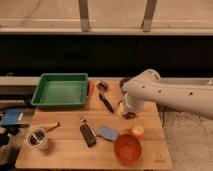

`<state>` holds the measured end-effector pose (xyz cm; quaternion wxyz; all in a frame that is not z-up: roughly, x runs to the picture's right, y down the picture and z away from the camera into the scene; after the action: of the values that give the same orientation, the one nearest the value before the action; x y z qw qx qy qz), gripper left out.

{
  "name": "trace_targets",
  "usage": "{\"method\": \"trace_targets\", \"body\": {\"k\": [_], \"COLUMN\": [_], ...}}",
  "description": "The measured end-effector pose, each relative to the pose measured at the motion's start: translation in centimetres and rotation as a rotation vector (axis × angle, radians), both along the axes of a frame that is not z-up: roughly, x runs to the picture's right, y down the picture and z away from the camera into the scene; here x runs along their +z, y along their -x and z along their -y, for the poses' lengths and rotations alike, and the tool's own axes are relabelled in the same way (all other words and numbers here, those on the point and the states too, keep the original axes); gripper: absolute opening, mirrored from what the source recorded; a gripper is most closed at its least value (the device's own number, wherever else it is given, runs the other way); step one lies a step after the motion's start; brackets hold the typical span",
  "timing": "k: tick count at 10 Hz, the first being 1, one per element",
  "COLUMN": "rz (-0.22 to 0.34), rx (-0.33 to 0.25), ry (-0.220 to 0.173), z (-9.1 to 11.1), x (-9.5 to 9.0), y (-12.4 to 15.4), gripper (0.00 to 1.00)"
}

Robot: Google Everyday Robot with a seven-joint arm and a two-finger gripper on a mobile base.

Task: Wipe red bowl with sponge

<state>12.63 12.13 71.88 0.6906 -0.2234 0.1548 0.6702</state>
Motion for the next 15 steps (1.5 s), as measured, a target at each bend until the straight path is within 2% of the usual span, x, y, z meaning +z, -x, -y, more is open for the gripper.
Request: {"method": "trace_targets", "body": {"k": [4, 5, 8, 10, 11, 12, 15], "rz": [0.005, 0.016, 0.100, 0.164, 0.199, 0.225, 0.230], "rx": [0.004, -0.010, -0.122, -0.205, -0.260, -0.288, -0.294], "ry": [0.002, 0.008, 0.049, 0.104, 0.123, 0.132, 0.129], "z": [-0.1, -0.5, -2.3, -4.7, -6.0, -6.8, -6.9], "x": [0.1, 0.2, 1.9, 3.9, 4.5, 4.7, 4.8], "y": [-0.1, 0.1, 4.8, 8.2, 8.9, 9.5, 9.5], "gripper": [0.63, 0.63, 0.63, 0.63, 0.63, 0.63, 0.63]}}
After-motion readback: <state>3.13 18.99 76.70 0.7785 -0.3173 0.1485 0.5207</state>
